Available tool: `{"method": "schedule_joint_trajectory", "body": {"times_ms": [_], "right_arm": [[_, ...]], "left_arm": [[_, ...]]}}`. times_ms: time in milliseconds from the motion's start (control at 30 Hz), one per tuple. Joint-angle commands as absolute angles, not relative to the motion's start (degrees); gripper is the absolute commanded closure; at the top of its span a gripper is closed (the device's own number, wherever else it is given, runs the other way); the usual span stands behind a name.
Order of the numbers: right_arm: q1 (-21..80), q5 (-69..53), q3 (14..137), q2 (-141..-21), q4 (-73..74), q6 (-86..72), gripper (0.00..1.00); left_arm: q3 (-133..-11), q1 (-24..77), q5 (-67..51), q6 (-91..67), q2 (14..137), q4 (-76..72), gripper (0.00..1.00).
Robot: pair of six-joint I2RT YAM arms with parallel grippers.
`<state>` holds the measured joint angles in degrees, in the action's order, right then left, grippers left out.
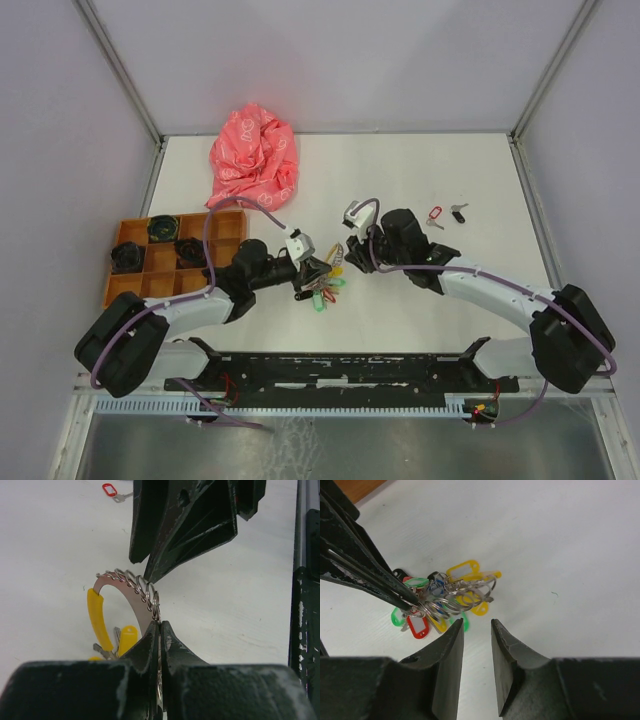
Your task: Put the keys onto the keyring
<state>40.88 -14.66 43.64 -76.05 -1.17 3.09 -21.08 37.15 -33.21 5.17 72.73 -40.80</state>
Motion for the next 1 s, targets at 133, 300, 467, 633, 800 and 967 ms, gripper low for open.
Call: {"method": "schedule_joint_trajectory", "body": {"times_ms": [133,300,467,633,800,967], "right_arm": [[40.1,-19.0,40.3,-67.5,-2.3,7.7,0.65],[40.0,-29.4,38.4,-68.0,-9.1,8.2,0.71],[40.0,-33.4,37.2,-70.1,-14.4,10.7,0.75],[40.0,-37.3,37.5,-72.2,-16.2,12.6,0.75],[40.1,-37.7,38.0,-73.7,-16.3,14.5,0.76],[39.9,-38.0,38.1,-74.2,-15.0,16.3,0.76]], "left_arm": [[-25.3,37.4,-26.3,-0.7,73.0,-40.8,0.97],[-25.6,37.4,-27.0,-0.9,73.2,-40.5,0.97],[-25.2,37.4,-29.1,0.1,73.1,-40.8,0.97],[-24.7,37.4,-31.5,0.8,72.8,-41.9,0.97],[-23.8,37.3,-34.1,2.0,72.0,-43.0,0.97],[-22.7,37.4,-35.7,3.4,70.8,-44.2,0.97]]}}
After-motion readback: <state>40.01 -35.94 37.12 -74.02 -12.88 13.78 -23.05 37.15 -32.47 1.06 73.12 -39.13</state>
